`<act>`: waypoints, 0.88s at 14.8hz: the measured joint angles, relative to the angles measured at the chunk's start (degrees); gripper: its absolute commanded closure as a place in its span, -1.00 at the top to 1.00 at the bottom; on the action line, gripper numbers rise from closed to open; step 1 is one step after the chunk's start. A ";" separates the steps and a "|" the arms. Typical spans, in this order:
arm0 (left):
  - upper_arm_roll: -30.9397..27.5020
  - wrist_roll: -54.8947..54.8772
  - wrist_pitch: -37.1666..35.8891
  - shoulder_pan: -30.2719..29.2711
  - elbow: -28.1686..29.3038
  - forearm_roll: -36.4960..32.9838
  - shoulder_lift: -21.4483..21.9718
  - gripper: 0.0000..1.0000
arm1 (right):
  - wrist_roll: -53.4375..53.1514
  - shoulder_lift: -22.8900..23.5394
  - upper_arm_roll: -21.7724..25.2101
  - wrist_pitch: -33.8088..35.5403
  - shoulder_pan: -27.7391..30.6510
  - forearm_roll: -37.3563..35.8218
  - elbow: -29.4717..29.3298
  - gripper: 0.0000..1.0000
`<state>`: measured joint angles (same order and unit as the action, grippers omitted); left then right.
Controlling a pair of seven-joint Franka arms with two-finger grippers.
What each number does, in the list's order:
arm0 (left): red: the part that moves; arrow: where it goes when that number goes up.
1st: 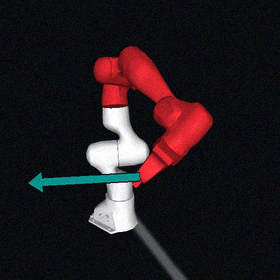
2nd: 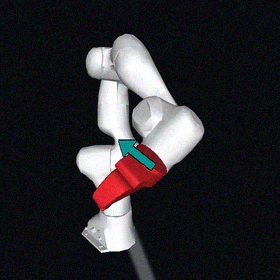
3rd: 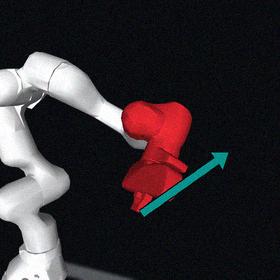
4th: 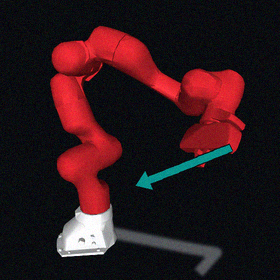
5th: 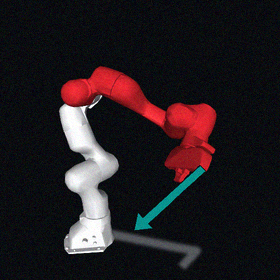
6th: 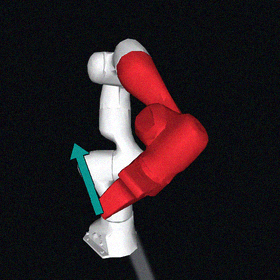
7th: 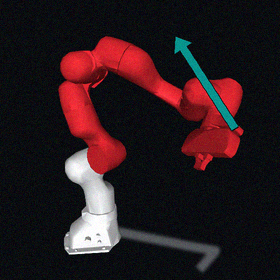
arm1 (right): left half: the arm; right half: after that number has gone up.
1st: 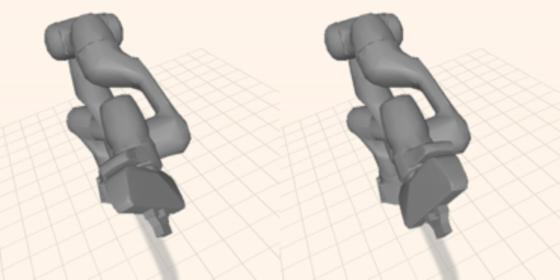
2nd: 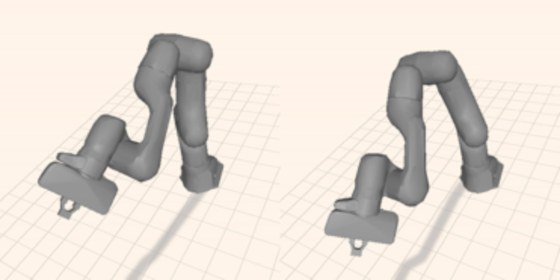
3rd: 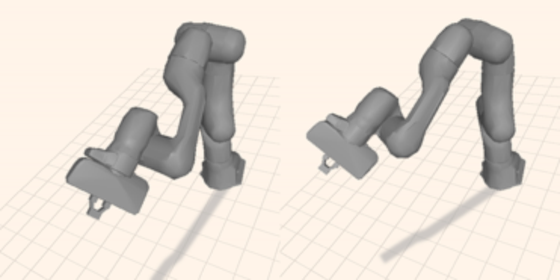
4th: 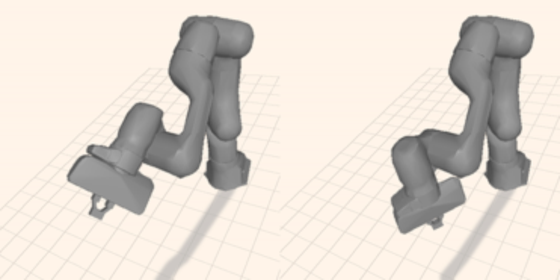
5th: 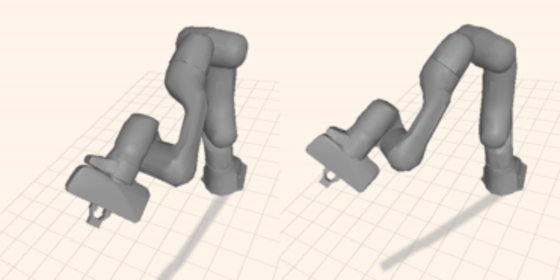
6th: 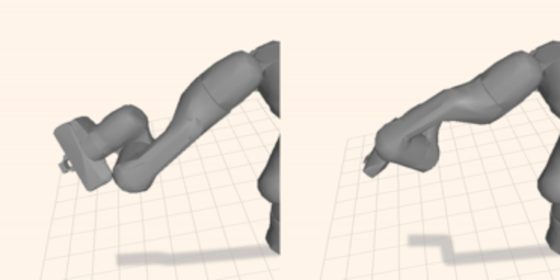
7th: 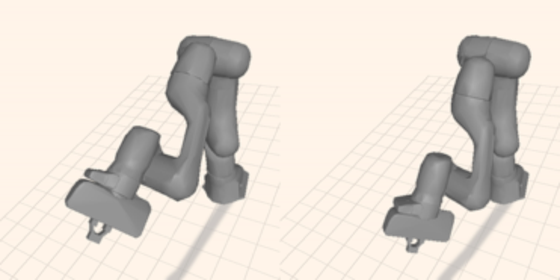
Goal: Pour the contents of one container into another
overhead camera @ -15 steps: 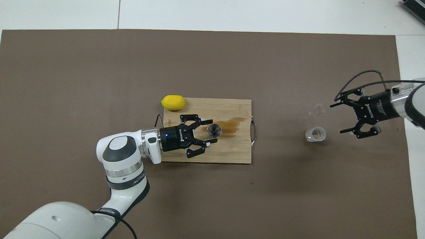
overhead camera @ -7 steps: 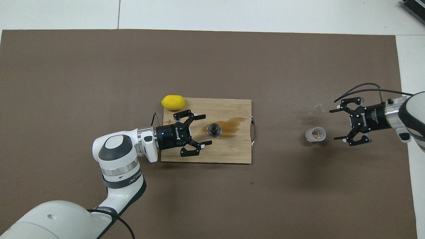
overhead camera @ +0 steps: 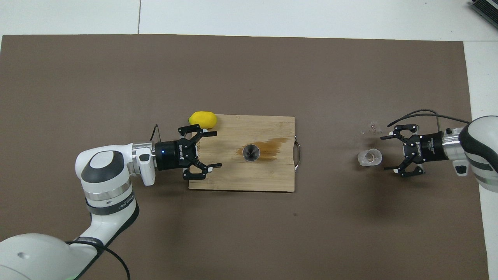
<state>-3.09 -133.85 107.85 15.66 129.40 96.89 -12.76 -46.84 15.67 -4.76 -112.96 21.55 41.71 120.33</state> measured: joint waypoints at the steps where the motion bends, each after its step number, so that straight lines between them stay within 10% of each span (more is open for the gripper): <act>1: -0.07 0.00 -0.97 -1.99 -0.03 -3.11 0.66 1.00 | 1.52 0.40 0.00 -0.40 0.00 1.25 0.78 1.00; 7: -0.39 3.26 -7.85 -15.33 -4.36 -26.28 5.16 1.00 | 3.56 0.58 -0.16 -1.40 -0.22 6.18 3.94 0.43; 10: -0.51 9.31 -13.13 -21.12 -11.25 -38.95 7.27 1.00 | 3.56 0.56 -0.25 -1.42 -0.25 6.85 4.14 -0.57; 13: -0.61 17.57 -18.76 -24.43 -20.45 -49.46 8.24 1.00 | 3.24 0.32 -0.26 -1.42 -0.24 6.97 4.14 -1.00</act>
<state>-3.70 -116.28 89.09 -8.77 108.96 47.43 -4.52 -43.60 15.99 -5.02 -114.38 21.31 48.68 124.47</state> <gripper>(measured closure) 0.000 0.498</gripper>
